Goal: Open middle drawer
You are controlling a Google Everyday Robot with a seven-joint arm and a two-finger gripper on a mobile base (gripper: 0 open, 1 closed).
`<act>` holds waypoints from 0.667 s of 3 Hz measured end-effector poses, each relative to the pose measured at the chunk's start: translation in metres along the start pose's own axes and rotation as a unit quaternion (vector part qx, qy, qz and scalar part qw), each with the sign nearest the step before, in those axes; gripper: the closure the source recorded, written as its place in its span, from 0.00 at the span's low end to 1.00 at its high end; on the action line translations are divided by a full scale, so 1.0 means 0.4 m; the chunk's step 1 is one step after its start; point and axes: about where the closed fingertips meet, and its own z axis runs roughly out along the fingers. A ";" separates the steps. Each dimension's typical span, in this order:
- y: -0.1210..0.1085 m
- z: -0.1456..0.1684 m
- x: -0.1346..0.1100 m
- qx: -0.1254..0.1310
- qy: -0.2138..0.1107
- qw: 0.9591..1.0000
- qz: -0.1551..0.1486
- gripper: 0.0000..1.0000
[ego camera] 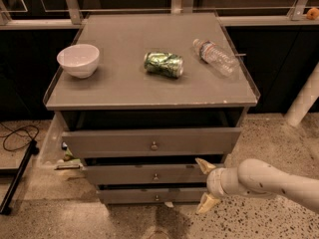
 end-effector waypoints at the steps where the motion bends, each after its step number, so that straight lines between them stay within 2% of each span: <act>1: -0.013 0.054 0.041 -0.001 -0.008 1.000 0.017 0.00; 2: -0.035 0.089 0.060 -0.001 -0.025 0.999 0.028 0.00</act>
Offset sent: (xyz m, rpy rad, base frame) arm 0.0478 -0.0081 -0.0492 0.1149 0.0283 -0.0426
